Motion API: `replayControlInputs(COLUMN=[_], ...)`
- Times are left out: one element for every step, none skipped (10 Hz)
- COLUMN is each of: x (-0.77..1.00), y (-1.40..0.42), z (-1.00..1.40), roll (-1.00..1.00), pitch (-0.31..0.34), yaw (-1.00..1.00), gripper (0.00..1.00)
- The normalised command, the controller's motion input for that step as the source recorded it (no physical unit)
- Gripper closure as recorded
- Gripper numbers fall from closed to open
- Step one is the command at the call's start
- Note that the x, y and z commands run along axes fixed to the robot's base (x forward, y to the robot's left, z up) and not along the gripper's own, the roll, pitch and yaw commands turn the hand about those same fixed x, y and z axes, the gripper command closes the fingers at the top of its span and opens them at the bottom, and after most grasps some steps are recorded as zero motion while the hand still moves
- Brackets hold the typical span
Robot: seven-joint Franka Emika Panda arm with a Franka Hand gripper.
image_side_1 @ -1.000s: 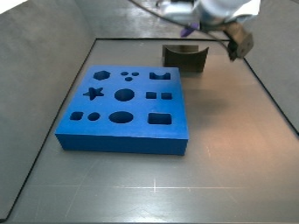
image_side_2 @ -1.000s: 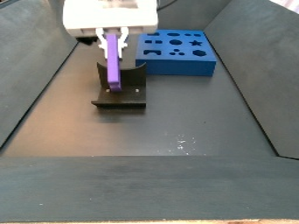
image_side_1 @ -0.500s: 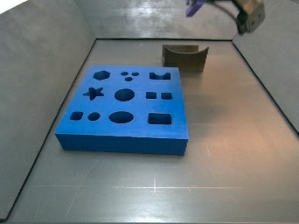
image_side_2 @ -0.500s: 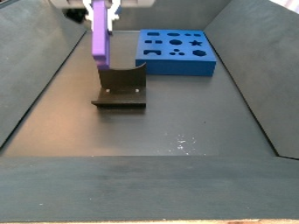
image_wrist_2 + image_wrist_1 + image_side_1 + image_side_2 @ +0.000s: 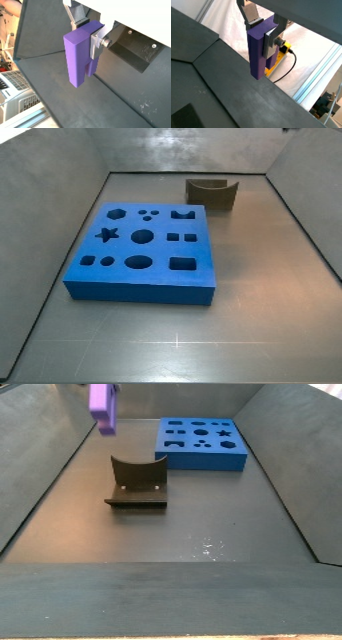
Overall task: Pick up the double-square object. Move up. Place the double-square object on the fixture. Regrasp the double-square object. Move to above the board. Insert the double-square object.
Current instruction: Move to above the board.
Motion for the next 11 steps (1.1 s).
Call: replayControlInputs(x=[0.03,0.03,0.04,0.04,0.04,0.04,0.04,0.04,0.03,0.03,0.03], y=[0.09,0.09,0.08,0.07,0.06,0.05,0.04,0.02,0.00,-0.01,-0.01], z=[1.00,1.00,1.00,1.00,1.00,1.00,1.00,0.95,0.74,0.59,0.43], roll=[-0.05,-0.05,-0.05,-0.04,-0.04,-0.05,-0.05,-0.05,-0.06,-0.06,-0.06], pitch=[0.121,0.122,0.126,0.123,0.110,0.102,0.089,0.077,0.070,0.065,0.063], yaw=[0.08,0.09,0.10,0.10,0.11,0.12,0.12,0.12,0.11,0.10,0.10], gripper=[1.00,1.00,1.00,1.00,1.00,1.00,1.00,1.00,1.00,1.00,1.00])
